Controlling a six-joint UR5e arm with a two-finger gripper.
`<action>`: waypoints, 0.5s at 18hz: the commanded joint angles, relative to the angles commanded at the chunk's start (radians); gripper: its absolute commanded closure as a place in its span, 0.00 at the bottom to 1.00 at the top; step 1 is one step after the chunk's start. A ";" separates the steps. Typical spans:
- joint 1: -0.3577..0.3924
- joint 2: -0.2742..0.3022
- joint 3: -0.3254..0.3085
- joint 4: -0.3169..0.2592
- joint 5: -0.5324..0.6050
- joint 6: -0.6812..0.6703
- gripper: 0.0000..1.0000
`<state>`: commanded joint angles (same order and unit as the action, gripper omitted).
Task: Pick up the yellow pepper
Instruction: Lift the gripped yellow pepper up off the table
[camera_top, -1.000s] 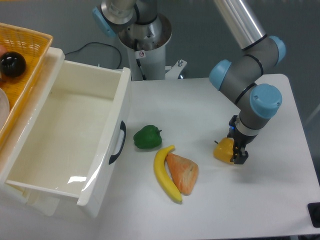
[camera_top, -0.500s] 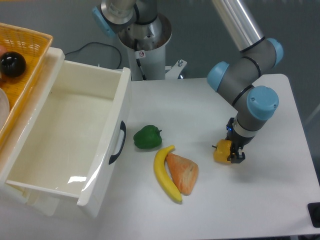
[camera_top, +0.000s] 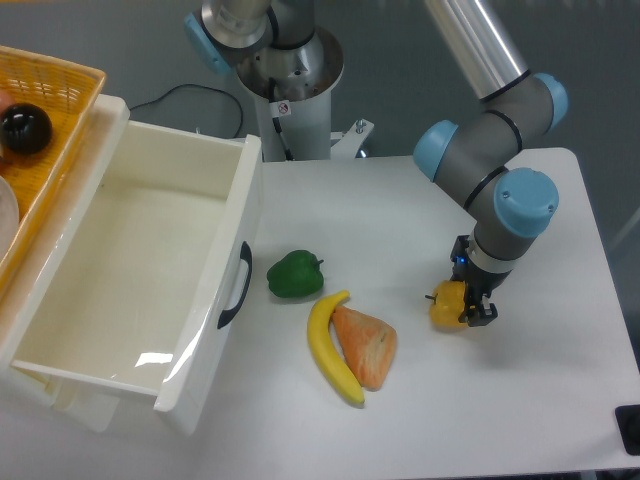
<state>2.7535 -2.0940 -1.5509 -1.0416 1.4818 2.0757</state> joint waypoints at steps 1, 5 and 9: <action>0.000 0.011 0.006 -0.003 0.005 -0.037 0.64; 0.003 0.038 0.040 -0.040 0.008 -0.158 0.64; 0.003 0.040 0.113 -0.109 0.011 -0.267 0.64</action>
<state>2.7566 -2.0540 -1.4376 -1.1503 1.4925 1.8090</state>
